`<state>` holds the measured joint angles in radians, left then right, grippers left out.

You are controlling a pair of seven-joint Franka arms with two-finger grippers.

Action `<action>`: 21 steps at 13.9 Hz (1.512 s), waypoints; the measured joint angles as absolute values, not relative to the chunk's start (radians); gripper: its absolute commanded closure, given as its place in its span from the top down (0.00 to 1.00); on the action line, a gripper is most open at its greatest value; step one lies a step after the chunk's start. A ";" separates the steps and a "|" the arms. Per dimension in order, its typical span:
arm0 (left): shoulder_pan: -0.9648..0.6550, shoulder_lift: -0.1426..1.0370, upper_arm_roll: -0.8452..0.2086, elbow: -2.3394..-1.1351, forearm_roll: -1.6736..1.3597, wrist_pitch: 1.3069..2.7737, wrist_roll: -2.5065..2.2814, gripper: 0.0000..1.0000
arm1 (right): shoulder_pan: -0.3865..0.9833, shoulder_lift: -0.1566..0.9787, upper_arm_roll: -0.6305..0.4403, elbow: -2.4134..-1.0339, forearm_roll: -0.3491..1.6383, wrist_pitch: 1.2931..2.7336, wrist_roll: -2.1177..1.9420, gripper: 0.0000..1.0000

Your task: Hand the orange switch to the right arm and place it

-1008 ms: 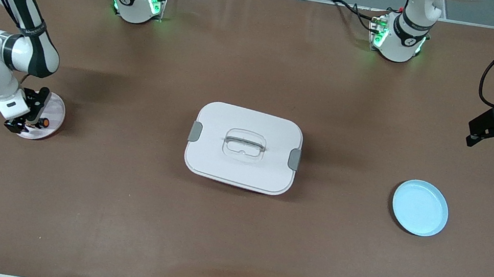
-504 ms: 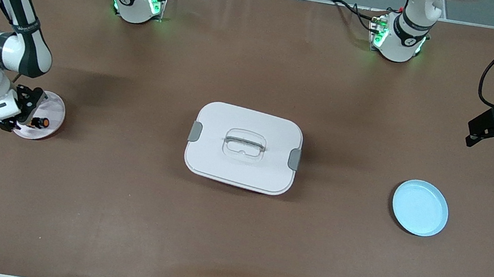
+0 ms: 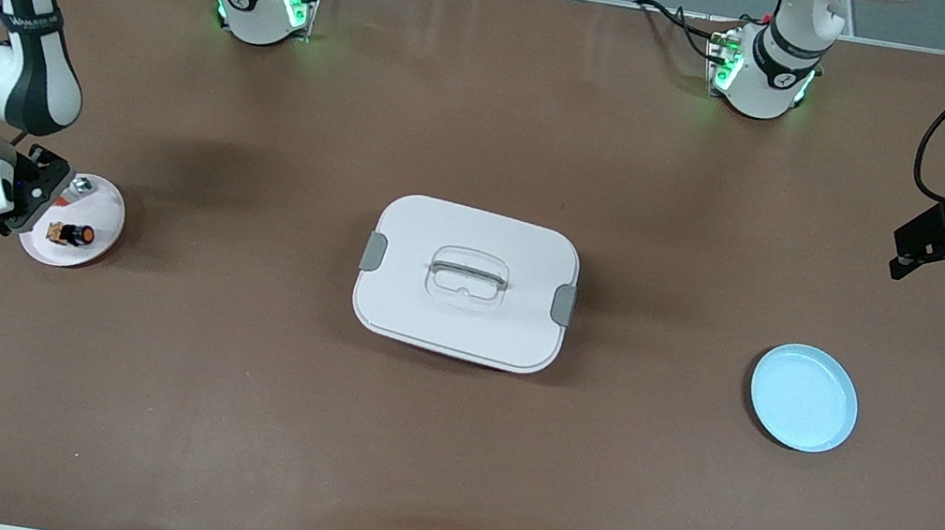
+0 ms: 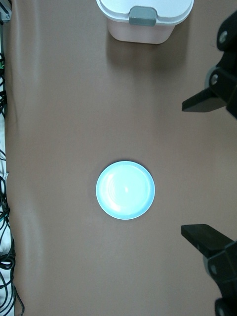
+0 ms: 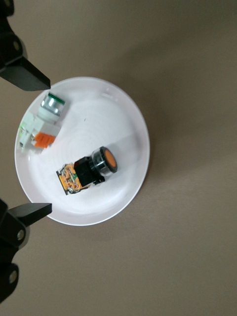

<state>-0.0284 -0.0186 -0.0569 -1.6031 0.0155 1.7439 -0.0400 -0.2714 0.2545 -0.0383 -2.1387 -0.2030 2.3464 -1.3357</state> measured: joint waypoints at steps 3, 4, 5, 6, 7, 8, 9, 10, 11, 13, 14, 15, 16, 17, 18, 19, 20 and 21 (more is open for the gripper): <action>-0.028 -0.019 -0.057 -1.603 0.016 1.744 -0.040 1.00 | -0.205 0.172 -0.034 -2.081 -0.190 2.155 -1.181 1.00; -0.027 -0.018 -0.057 -1.603 0.016 1.744 -0.040 1.00 | -0.182 0.151 -0.033 -2.050 -0.180 2.082 -1.125 1.00; -0.025 -0.018 -0.057 -1.603 0.016 1.744 -0.040 1.00 | -0.160 0.134 -0.032 -2.019 -0.169 2.017 -1.069 1.00; -0.023 -0.017 -0.057 -1.603 0.016 1.744 -0.040 1.00 | -0.141 0.122 -0.031 -1.990 -0.162 1.962 -1.007 1.00; -0.021 -0.015 -0.057 -1.603 0.016 1.744 -0.040 1.00 | -0.127 0.114 -0.031 -1.966 -0.156 1.918 -0.946 1.00; -0.020 -0.012 -0.057 -1.603 0.016 1.742 -0.040 1.00 | -0.120 0.111 -0.030 -1.945 -0.140 1.881 -0.897 1.00; -0.020 -0.010 -0.057 -1.603 0.016 1.738 -0.040 1.00 | -0.117 0.111 -0.030 -1.923 -0.115 1.847 -0.865 1.00; -0.020 -0.008 -0.057 -1.604 0.016 1.728 -0.040 1.00 | -0.113 0.111 -0.030 -1.899 -0.091 1.813 -0.833 1.00; -0.021 -0.006 -0.057 -1.604 0.016 1.716 -0.040 1.00 | -0.110 0.111 -0.030 -1.873 -0.080 1.782 -0.794 1.00; -0.025 -0.003 -0.058 -1.604 0.015 1.703 -0.040 1.00 | -0.104 0.111 -0.030 -1.822 -0.069 1.730 -0.722 1.00; -0.028 -0.002 -0.059 -1.604 0.015 1.699 -0.040 1.00 | -0.101 0.111 -0.030 -1.799 -0.055 1.711 -0.696 1.00; -0.029 -0.002 -0.061 -1.604 0.015 1.689 -0.040 1.00 | -0.100 0.111 -0.030 -1.779 -0.039 1.697 -0.668 1.00; -0.029 -0.002 -0.063 -1.604 0.015 1.681 -0.040 1.00 | -0.100 0.111 -0.030 -1.762 -0.026 1.688 -0.638 1.00; -0.029 -0.001 -0.063 -1.604 0.015 1.678 -0.040 1.00 | -0.099 0.111 -0.030 -1.746 -0.020 1.675 -0.612 1.00; -0.029 -0.001 -0.063 -1.604 0.015 1.676 -0.040 1.00 | -0.098 0.111 -0.030 -1.730 -0.018 1.663 -0.593 1.00; -0.029 -0.001 -0.063 -1.604 0.014 1.675 -0.040 1.00 | -0.097 0.111 -0.030 -1.715 -0.016 1.654 -0.575 1.00; -0.029 0.000 -0.063 -1.604 0.010 1.675 -0.040 1.00 | -0.096 0.111 -0.030 -1.705 -0.016 1.648 -0.551 1.00; -0.028 0.001 -0.063 -1.604 0.008 1.675 -0.040 1.00 | -0.094 0.111 -0.030 -1.696 -0.015 1.642 -0.518 1.00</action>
